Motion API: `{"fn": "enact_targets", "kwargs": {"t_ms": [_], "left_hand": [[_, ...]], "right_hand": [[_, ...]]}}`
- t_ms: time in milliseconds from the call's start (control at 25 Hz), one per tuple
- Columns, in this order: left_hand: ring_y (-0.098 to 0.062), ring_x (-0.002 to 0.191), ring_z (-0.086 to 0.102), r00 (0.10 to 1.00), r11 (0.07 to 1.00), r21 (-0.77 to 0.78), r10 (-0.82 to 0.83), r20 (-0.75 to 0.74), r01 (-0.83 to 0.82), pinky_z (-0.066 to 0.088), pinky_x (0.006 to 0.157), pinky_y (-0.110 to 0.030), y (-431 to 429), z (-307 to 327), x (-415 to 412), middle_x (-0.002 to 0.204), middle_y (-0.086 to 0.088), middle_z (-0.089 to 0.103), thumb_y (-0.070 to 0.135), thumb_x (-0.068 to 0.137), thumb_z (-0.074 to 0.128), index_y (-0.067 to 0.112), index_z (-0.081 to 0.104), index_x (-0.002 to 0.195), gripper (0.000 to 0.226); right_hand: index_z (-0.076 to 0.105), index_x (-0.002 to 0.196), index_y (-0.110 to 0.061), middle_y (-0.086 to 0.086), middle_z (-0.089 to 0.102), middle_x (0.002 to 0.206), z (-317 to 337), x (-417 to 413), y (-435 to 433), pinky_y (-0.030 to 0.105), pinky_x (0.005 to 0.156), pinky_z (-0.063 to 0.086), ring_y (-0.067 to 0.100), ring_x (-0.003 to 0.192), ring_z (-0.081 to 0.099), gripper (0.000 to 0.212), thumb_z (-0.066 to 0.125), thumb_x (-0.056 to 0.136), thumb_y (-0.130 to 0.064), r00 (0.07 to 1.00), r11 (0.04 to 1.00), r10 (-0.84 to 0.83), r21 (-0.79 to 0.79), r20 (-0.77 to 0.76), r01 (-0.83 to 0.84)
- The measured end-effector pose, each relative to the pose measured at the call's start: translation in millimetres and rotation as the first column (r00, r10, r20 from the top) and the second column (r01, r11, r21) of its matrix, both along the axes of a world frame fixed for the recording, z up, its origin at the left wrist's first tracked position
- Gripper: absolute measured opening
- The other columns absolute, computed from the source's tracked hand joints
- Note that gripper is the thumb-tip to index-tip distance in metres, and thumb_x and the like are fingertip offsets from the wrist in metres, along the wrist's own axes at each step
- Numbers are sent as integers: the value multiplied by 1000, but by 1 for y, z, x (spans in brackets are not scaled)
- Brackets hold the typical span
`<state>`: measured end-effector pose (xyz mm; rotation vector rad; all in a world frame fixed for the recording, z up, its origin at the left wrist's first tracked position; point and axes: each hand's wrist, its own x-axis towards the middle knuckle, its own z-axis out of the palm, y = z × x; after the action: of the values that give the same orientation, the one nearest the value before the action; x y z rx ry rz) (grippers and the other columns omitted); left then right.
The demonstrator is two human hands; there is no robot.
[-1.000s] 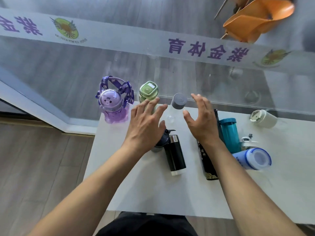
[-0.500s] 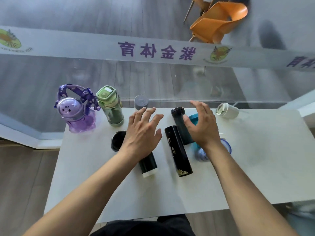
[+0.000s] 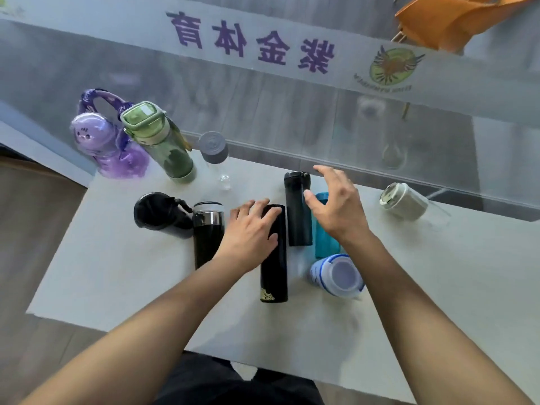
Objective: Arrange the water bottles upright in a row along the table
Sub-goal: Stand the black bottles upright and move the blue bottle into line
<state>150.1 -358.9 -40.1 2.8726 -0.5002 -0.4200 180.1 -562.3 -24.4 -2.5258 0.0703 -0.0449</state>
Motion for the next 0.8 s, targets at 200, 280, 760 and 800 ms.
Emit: {"fn": "enact_targets", "kwargs": {"t_ms": [200, 280, 760, 800], "left_hand": [[-35, 150, 16, 987, 998, 40, 43, -155, -37, 28, 113, -48, -27, -36, 25, 167, -4, 9, 54, 85, 64, 35, 16, 156, 88], [-36, 149, 17, 976, 997, 69, 52, -211, -38, 31, 113, -48, -28, -51, 28, 166, -5, 10, 58, 80, 69, 35, 14, 156, 97], [-33, 145, 21, 967, 993, -17, 112, -228, -119, 34, 115, -44, 12, -74, -35, 165, -1, 9, 44, 78, 75, 34, 13, 157, 101], [-33, 146, 20, 964, 992, -19, 119, -238, -127, 34, 115, -44, 14, -75, -39, 166, 1, 7, 41, 79, 75, 34, 13, 157, 100]], "right_hand": [[47, 141, -26, 9, 55, 132, -27, 43, -2, 41, 105, 36, 31, 124, 52, 56, 60, 91, -45, 970, 992, -12, -123, -244, -18], [44, 142, -25, 11, 53, 135, -41, 62, 3, 43, 105, 36, 34, 126, 51, 61, 60, 89, -52, 941, 984, -50, -176, -336, -10], [49, 130, -24, 6, 62, 128, -70, 95, 28, 40, 95, 52, 29, 115, 59, 69, 75, 74, -53, 848, 998, -56, -5, -526, 63], [49, 132, -24, 5, 61, 129, -66, 95, 31, 36, 97, 50, 27, 116, 59, 71, 77, 73, -51, 878, 997, -31, 49, -478, 62]]}}
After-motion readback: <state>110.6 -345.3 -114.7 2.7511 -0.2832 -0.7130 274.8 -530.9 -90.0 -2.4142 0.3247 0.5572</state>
